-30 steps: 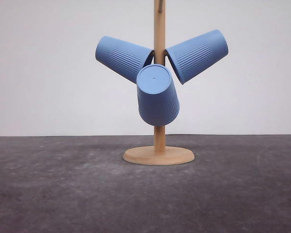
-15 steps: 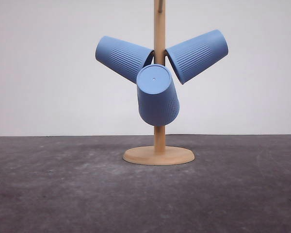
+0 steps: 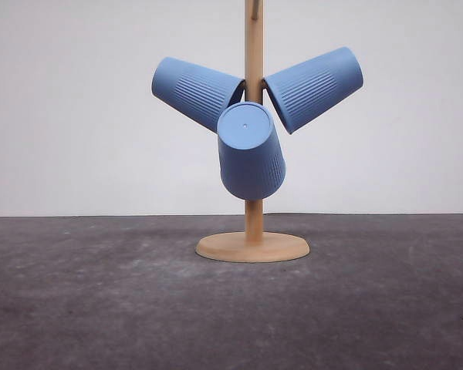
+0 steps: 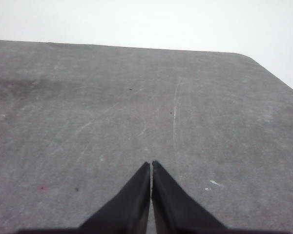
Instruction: Place three cups
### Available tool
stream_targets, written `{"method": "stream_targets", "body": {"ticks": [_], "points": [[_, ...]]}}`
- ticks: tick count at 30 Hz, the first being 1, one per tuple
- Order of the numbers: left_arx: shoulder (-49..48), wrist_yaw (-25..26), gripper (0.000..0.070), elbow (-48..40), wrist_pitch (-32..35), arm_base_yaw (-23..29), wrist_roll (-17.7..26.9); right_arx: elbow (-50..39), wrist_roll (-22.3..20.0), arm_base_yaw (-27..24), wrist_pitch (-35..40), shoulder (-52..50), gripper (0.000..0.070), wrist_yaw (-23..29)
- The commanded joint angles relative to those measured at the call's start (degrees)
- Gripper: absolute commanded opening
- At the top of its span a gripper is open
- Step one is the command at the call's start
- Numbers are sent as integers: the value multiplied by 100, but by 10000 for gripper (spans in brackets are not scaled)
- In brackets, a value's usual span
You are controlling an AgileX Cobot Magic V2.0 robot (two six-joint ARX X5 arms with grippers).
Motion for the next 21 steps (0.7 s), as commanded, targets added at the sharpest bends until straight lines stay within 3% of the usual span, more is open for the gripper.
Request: {"method": "stream_targets", "body": {"ticks": [1, 21], "points": [[-7, 7, 15, -81, -26, 9, -3, -15, 55, -9, 74, 0, 1, -2], [-7, 7, 15, -81, -26, 9, -3, -15, 55, -9, 74, 0, 1, -2]]}}
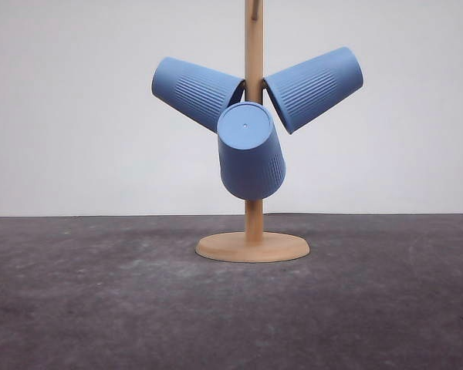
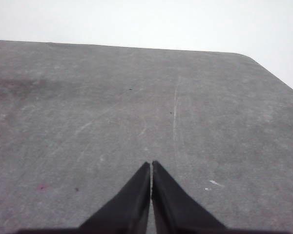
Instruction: Place three cups
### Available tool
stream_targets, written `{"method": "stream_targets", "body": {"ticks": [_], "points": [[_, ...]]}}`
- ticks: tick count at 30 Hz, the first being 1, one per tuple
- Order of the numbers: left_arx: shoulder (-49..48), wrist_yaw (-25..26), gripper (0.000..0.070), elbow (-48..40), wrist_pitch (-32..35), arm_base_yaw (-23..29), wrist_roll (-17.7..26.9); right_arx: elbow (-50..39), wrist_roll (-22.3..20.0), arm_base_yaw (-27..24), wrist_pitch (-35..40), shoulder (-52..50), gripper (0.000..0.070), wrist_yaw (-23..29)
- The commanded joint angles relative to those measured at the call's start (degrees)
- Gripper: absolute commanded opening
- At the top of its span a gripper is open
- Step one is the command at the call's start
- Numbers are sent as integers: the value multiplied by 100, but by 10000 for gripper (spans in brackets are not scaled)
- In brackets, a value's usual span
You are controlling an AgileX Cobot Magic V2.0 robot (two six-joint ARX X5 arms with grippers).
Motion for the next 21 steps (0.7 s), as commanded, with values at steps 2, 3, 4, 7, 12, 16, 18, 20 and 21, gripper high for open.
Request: {"method": "stream_targets", "body": {"ticks": [2, 3, 4, 7, 12, 16, 18, 20, 21], "points": [[-7, 7, 15, -81, -26, 9, -4, -15, 55, -9, 74, 0, 1, -2], [-7, 7, 15, -81, -26, 9, -4, -15, 55, -9, 74, 0, 1, -2], [-7, 7, 15, -81, -26, 9, -4, -15, 55, -9, 74, 0, 1, -2], [-7, 7, 15, -81, -26, 9, -4, -15, 55, -9, 74, 0, 1, -2], [-7, 7, 15, -81, -26, 9, -4, -15, 55, -9, 74, 0, 1, -2], [-7, 7, 15, -81, -26, 9, -4, -15, 55, -9, 74, 0, 1, -2], [-7, 7, 15, -81, -26, 9, -4, -15, 55, -9, 74, 0, 1, -2], [-7, 7, 15, -81, -26, 9, -4, -15, 55, -9, 74, 0, 1, -2], [-7, 7, 15, -81, -26, 9, -4, -15, 55, -9, 74, 0, 1, -2]]}}
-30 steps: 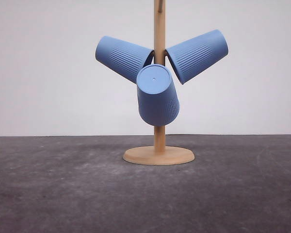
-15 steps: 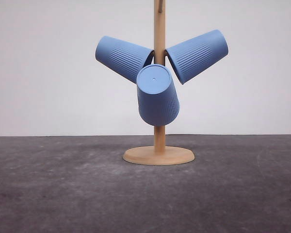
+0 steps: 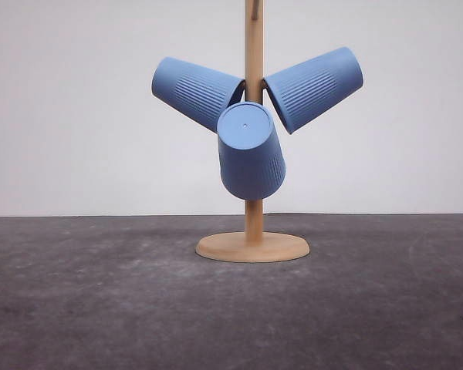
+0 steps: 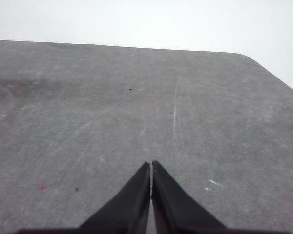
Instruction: Place three cups
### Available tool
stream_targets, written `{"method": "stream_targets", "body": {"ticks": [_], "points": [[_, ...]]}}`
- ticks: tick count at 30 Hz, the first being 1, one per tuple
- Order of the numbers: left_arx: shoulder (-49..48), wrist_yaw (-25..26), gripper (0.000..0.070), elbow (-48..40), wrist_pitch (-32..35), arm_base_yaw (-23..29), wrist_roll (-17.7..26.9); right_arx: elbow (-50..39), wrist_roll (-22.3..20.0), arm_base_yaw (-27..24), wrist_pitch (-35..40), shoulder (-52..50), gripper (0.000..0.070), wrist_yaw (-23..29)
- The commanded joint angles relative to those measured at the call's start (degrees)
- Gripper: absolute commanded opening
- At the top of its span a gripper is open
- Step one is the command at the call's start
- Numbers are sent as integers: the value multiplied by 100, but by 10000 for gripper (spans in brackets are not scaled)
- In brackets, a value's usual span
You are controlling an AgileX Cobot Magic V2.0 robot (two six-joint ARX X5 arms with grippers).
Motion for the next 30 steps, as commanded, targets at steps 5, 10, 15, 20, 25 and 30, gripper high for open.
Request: {"method": "stream_targets", "body": {"ticks": [5, 10, 15, 20, 25, 30], "points": [[-9, 6, 15, -81, -26, 9, -4, -15, 55, -9, 74, 0, 1, -2], [-9, 7, 15, -81, -26, 9, -4, -15, 55, -9, 74, 0, 1, -2], [-9, 7, 15, -81, -26, 9, -4, -15, 55, -9, 74, 0, 1, -2], [-9, 7, 15, -81, -26, 9, -4, -15, 55, -9, 74, 0, 1, -2], [-9, 7, 15, -81, -26, 9, -4, -15, 55, -9, 74, 0, 1, -2], [-9, 7, 15, -81, -26, 9, -4, -15, 55, -9, 74, 0, 1, -2]]}}
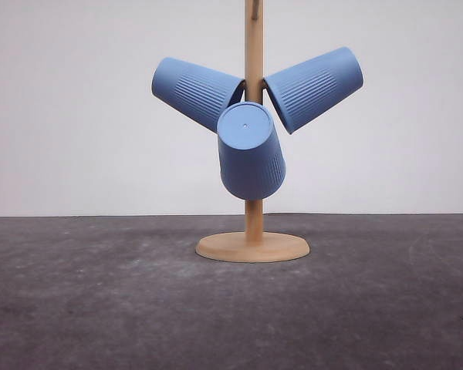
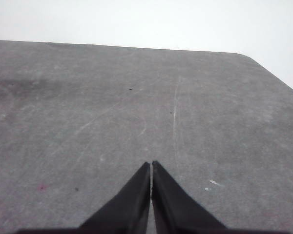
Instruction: Place three cups
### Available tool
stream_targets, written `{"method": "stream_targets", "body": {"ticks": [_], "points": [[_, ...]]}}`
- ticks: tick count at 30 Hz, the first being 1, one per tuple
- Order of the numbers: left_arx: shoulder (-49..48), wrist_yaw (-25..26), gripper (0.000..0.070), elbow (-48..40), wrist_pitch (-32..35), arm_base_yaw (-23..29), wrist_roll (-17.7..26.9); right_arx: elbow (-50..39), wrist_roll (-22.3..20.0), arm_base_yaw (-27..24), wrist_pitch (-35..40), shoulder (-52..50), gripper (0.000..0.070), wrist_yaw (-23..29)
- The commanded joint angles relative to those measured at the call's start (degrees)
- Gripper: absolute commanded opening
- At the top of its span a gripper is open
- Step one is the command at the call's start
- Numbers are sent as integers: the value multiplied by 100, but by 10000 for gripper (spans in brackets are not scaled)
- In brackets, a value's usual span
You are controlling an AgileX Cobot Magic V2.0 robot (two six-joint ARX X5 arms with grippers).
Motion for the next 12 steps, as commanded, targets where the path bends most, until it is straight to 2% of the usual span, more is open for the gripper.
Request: {"method": "stream_targets", "body": {"ticks": [1, 12], "points": [[-8, 7, 15, -81, -26, 9, -4, -15, 55, -9, 74, 0, 1, -2], [-8, 7, 15, -81, -26, 9, -4, -15, 55, -9, 74, 0, 1, -2]]}}
